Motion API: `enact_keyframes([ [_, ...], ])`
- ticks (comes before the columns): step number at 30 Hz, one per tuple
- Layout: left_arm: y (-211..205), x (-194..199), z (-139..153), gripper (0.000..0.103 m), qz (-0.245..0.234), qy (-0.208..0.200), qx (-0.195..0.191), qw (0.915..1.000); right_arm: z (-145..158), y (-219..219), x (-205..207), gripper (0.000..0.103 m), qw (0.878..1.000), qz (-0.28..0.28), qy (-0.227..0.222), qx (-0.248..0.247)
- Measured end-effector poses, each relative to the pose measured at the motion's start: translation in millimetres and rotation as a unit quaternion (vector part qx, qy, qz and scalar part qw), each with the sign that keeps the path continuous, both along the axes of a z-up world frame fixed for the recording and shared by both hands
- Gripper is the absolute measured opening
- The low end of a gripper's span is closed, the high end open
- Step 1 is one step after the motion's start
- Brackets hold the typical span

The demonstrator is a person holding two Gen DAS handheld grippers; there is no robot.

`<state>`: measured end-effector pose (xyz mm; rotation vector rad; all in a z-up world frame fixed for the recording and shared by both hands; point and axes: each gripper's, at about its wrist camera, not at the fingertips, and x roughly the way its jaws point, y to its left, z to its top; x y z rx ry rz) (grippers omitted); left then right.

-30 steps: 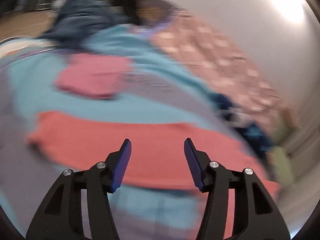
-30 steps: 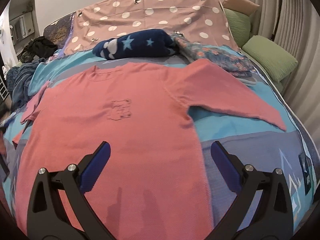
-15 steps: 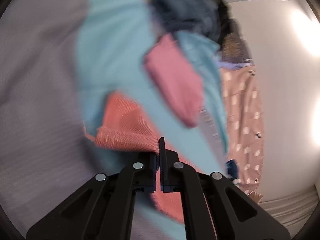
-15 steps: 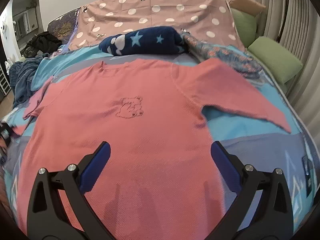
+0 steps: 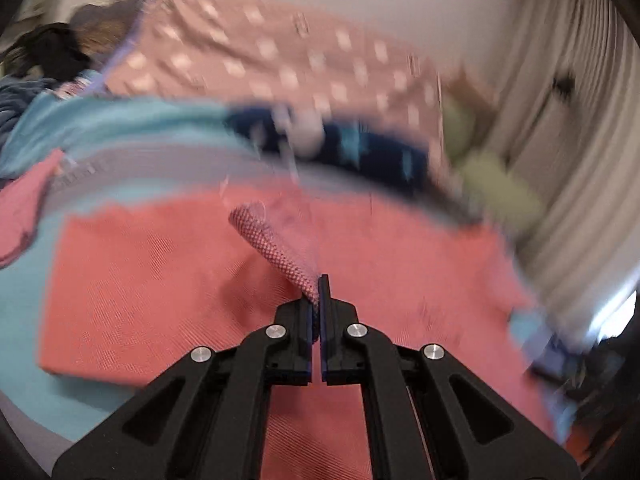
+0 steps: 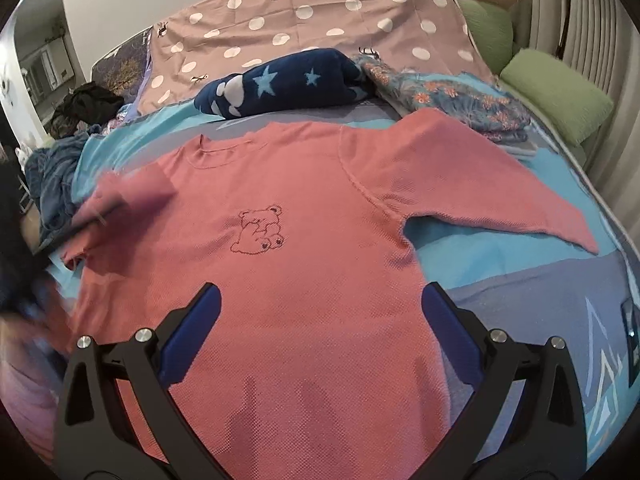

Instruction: Fold small clothes

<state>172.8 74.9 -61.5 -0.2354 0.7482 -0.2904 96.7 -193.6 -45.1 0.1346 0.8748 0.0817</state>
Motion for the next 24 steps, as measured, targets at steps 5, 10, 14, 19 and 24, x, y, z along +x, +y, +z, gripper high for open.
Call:
enact_keyframes([
  [5, -14, 10, -29, 0.013, -0.041, 0.046, 0.011, 0.9980, -1, -1, 27, 0.084, 0.997, 0.030, 0.045, 0.052],
  [10, -6, 10, -33, 0.024, -0.053, 0.045, -0.058, 0.9959, 4, 38, 59, 0.033, 0.992, 0.103, 0.065, 0.047],
  [14, 5, 15, -37, 0.027, -0.056, 0.053, -0.137, 0.9876, 12, 86, 71, 0.032, 0.984, 0.171, 0.043, -0.006],
  [19, 8, 22, -38, 0.027, -0.053, 0.064, -0.160, 0.9836, 16, 145, 92, 0.033, 0.961, 0.266, 0.072, -0.014],
  [24, 5, 21, -38, 0.027, -0.052, 0.065, -0.158, 0.9840, 13, 196, 118, 0.048, 0.941, 0.315, 0.121, -0.039],
])
